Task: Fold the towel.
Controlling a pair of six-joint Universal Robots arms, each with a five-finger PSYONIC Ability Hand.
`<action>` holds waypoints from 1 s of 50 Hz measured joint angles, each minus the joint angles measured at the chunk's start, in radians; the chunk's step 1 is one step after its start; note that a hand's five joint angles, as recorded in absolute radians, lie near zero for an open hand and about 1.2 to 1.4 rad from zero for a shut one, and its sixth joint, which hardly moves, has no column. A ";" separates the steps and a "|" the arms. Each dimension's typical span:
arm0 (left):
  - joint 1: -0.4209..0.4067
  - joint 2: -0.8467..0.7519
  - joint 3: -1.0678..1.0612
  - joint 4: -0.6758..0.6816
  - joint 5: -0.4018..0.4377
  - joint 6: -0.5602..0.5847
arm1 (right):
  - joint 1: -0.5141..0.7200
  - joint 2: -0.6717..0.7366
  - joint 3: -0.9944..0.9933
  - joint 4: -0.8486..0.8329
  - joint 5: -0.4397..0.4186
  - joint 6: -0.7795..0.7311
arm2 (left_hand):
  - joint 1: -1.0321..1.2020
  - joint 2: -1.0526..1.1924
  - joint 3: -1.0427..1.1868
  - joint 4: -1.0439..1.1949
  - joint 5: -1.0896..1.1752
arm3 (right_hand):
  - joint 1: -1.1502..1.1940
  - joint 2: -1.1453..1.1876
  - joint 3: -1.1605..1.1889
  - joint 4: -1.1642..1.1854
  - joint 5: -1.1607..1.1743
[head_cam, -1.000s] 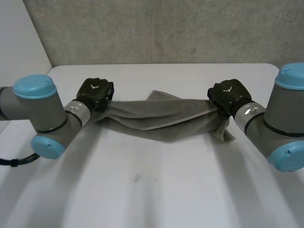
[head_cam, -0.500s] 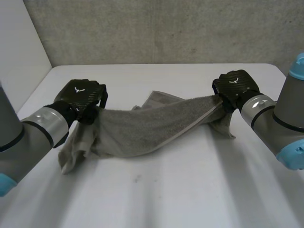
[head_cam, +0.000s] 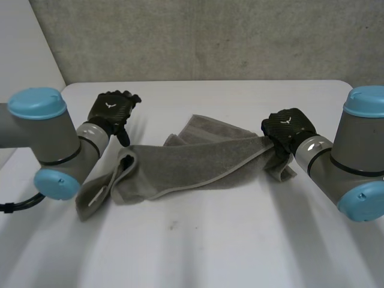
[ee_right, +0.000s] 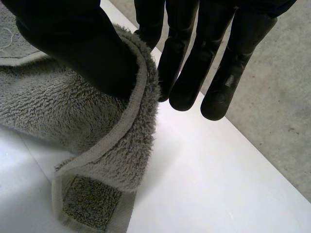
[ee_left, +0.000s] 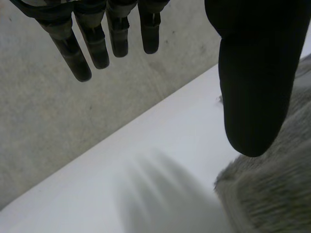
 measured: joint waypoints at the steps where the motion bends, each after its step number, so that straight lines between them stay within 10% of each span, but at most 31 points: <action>1: -0.013 0.041 -0.039 0.001 -0.001 0.000 | 0.000 0.000 0.000 0.000 0.000 0.000 | -0.005 -0.008 -0.007 -0.008 -0.007 | 0.000 0.000 0.000 0.000 0.000; 18: -0.219 0.186 -0.386 0.022 -0.006 0.013 | 0.000 -0.003 0.003 0.002 0.005 0.000 | 0.169 0.170 0.169 0.169 0.165 | 0.000 0.000 0.000 0.000 0.000; 50: -0.224 -0.023 -0.266 0.151 -0.068 0.014 | 0.001 0.001 0.018 0.002 0.006 -0.003 | 0.812 0.818 0.816 0.813 0.806 | 0.000 0.000 0.000 0.000 0.000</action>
